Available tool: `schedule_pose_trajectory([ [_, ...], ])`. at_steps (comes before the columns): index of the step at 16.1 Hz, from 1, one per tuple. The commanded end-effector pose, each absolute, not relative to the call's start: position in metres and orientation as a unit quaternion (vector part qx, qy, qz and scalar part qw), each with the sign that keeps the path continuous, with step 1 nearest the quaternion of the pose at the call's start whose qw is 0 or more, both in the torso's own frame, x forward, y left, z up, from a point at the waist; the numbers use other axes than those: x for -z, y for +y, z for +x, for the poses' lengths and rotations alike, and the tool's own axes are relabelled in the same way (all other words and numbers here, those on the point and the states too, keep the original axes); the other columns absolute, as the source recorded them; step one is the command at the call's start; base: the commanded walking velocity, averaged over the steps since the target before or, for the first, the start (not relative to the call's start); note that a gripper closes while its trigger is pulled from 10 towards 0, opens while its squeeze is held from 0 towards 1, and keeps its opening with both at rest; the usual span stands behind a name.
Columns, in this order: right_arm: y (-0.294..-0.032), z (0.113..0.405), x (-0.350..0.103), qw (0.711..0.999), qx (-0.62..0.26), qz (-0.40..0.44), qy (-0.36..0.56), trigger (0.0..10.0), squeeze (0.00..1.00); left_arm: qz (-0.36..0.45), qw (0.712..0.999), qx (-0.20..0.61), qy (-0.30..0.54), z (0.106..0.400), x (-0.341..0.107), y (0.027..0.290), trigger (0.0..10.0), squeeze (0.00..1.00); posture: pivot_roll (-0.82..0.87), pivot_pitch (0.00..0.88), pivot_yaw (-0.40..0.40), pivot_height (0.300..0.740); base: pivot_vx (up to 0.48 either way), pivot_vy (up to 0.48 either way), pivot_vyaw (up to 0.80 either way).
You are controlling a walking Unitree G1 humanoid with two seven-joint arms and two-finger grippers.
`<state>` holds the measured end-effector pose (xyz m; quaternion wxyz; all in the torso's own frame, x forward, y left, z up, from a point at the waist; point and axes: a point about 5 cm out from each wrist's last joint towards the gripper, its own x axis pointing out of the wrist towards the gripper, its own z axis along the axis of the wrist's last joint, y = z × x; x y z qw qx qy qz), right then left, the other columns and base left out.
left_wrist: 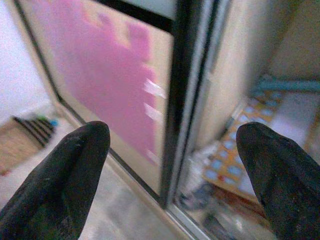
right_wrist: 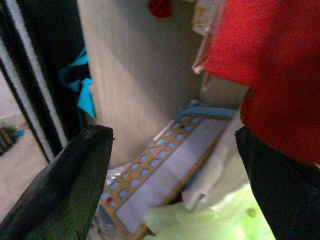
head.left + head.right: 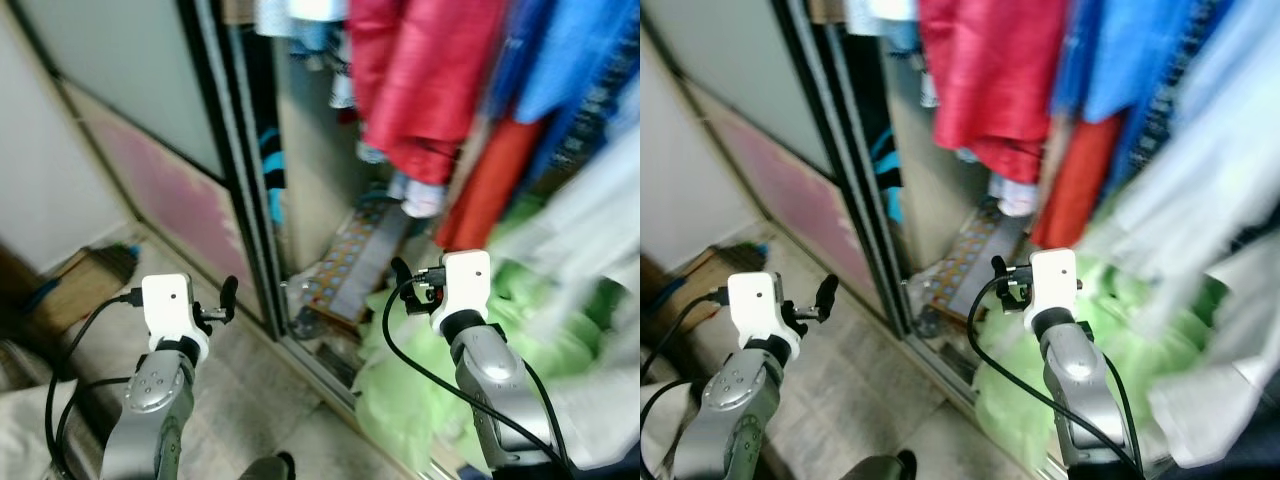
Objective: Clean up the room
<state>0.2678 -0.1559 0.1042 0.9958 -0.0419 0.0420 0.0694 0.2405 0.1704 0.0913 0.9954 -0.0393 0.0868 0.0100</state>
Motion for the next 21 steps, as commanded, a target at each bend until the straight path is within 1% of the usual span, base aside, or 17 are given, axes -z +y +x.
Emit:
schedule_pose_trajectory([
  [1, -0.159, 0.267, -0.103, 0.996, -0.065, -0.038, 0.044, 10.0, 0.00, -0.033, 0.996, -0.021, 0.083, 0.239, -0.092, 0.176, 10.0, 0.00, 0.02, 0.000, 0.031, 0.740, 0.000, 0.000, 0.80],
  [4, -0.160, 0.256, -0.084, 0.995, -0.056, -0.026, 0.078, 10.0, 0.00, -0.020, 0.995, -0.028, 0.097, 0.233, -0.085, 0.179, 10.0, 0.00, 0.02, 0.000, 0.025, 0.740, 0.000, 0.000, 0.80],
  [7, -0.159, 0.256, -0.091, 0.996, -0.055, -0.025, 0.066, 10.0, 0.00, -0.004, 0.998, -0.025, 0.061, 0.238, -0.096, 0.178, 10.0, 0.00, 0.02, 0.000, 0.030, 0.740, 0.000, 0.000, 0.80],
  [8, -0.157, 0.253, -0.096, 0.995, -0.069, -0.014, 0.064, 10.0, 0.00, 0.006, 0.998, -0.032, 0.051, 0.239, -0.099, 0.180, 10.0, 0.00, 0.02, 0.000, 0.028, 0.740, 0.000, 0.000, 0.80],
  [10, -0.155, 0.245, -0.101, 0.994, -0.092, -0.014, 0.058, 10.0, 0.00, 0.000, 0.997, -0.040, 0.065, 0.238, -0.098, 0.182, 10.0, 0.00, 0.02, 0.000, 0.027, 0.740, 0.000, 0.000, 0.80],
  [11, -0.155, 0.231, -0.104, 0.993, -0.101, -0.033, 0.051, 10.0, 0.00, 0.004, 0.997, -0.049, 0.066, 0.232, -0.096, 0.185, 10.0, 0.00, 0.01, 0.000, 0.040, 0.740, 0.000, 0.000, 0.80],
  [13, -0.160, 0.223, -0.106, 0.994, -0.090, -0.047, 0.046, 10.0, 0.00, 0.005, 0.995, -0.066, 0.075, 0.224, -0.093, 0.192, 10.0, 0.00, 0.00, 0.000, 0.048, 0.740, 0.000, 0.000, 0.80],
  [14, -0.160, 0.223, -0.106, 0.994, -0.090, -0.047, 0.046, 10.0, 0.00, 0.005, 0.995, -0.066, 0.075, 0.224, -0.093, 0.192, 10.0, 0.00, 0.00, 0.000, 0.048, 0.740, 0.000, 0.000, 0.80],
  [15, -0.171, 0.218, -0.103, 0.995, -0.065, -0.043, 0.063, 10.0, 0.00, 0.003, 0.992, -0.074, 0.104, 0.209, -0.085, 0.196, 10.0, 0.00, -0.01, 0.000, 0.034, 0.740, 0.000, 0.000, 0.80],
  [16, -0.171, 0.219, -0.101, 0.995, -0.062, -0.045, 0.066, 10.0, 0.00, 0.006, 0.992, -0.073, 0.103, 0.208, -0.085, 0.195, 10.0, 0.00, -0.01, 0.000, 0.022, 0.740, 0.000, 0.000, 0.80],
  [18, -0.158, 0.221, -0.101, 0.992, -0.094, -0.051, 0.062, 10.0, 0.00, 0.008, 0.994, -0.053, 0.092, 0.214, -0.091, 0.185, 10.0, 0.00, 0.00, 0.002, 0.017, 0.740, 0.000, 0.000, 0.80],
  [19, -0.145, 0.220, -0.103, 0.987, -0.136, -0.069, 0.047, 10.0, 0.00, 0.013, 0.993, -0.075, 0.090, 0.211, -0.092, 0.187, 10.0, 0.00, -0.01, 0.000, 0.032, 0.740, 0.000, 0.000, 0.80],
  [21, -0.150, 0.219, -0.100, 0.989, -0.123, -0.046, 0.060, 10.0, 0.00, 0.009, 0.993, -0.071, 0.097, 0.206, -0.089, 0.185, 10.0, 0.00, 0.00, 0.000, 0.031, 0.740, 0.000, 0.000, 0.80],
])
